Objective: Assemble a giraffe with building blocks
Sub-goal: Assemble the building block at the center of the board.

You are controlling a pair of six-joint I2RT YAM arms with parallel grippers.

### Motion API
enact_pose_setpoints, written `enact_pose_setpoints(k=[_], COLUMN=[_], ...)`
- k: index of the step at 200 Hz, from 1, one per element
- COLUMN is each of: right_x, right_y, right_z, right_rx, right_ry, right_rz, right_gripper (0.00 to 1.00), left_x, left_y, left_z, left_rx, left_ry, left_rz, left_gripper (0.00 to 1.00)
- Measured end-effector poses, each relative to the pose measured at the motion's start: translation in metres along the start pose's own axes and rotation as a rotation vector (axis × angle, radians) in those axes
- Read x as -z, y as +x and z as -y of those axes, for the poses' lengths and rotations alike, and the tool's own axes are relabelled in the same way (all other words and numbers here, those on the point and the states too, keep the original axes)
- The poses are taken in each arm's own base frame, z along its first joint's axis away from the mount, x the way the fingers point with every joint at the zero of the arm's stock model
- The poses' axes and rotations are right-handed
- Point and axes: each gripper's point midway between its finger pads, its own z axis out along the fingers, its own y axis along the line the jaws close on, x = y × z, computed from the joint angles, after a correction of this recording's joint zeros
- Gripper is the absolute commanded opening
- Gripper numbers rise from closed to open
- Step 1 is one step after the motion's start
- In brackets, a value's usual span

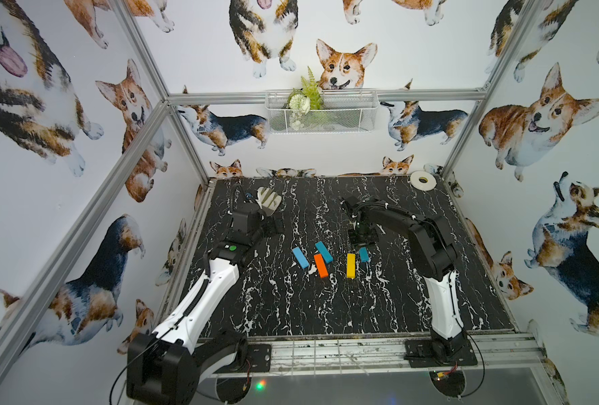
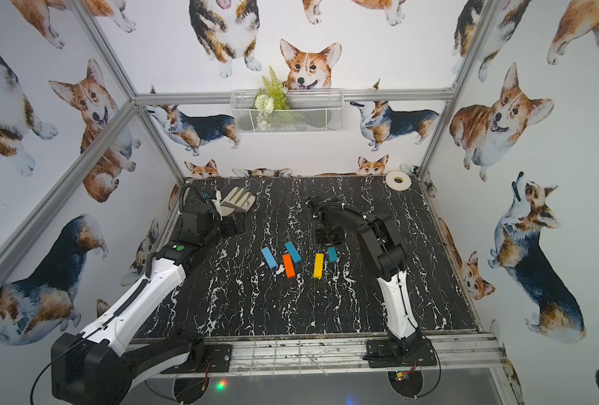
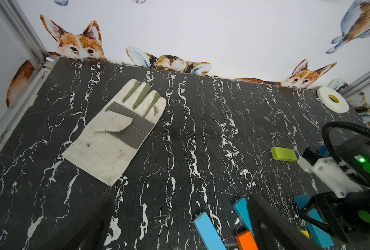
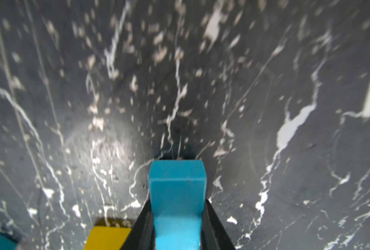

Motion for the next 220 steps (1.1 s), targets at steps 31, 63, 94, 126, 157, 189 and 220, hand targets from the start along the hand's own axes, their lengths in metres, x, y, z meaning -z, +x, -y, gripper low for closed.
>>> enact_pose_setpoints(k=[31, 63, 94, 126, 157, 189, 220], right_x=[0.002, 0.0, -0.002, -0.004, -0.005, -0.006, -0.007], right_y=[-0.015, -0.026, -0.03, -0.034, -0.036, -0.04, -0.045], right_z=[0.001, 0.002, 0.005, 0.009, 0.012, 0.013, 0.014], right_rx=[-0.032, -0.061, -0.077, -0.11, -0.131, -0.141, -0.146], right_ry=[0.015, 0.03, 0.032, 0.017, -0.003, -0.012, -0.009], right_rz=[0.036, 0.053, 0.044, 0.035, 0.023, 0.015, 0.009], right_gripper=[0.26, 0.27, 0.27, 0.27, 0.28, 0.28, 0.27], left_x=[0.0, 0.0, 0.0, 0.0, 0.0, -0.001, -0.001], left_y=[0.0, 0.0, 0.001, 0.001, 0.001, 0.001, 0.001], left_z=[0.001, 0.001, 0.001, 0.001, 0.003, 0.003, 0.003], left_rx=[0.0, -0.001, -0.002, -0.002, -0.003, -0.003, -0.003], left_ry=[0.003, 0.004, 0.005, 0.005, 0.01, 0.011, 0.011], left_rz=[-0.001, -0.001, -0.002, -0.003, -0.005, -0.005, -0.006], left_gripper=[1.0, 1.0, 1.0, 1.0, 1.0, 1.0, 1.0])
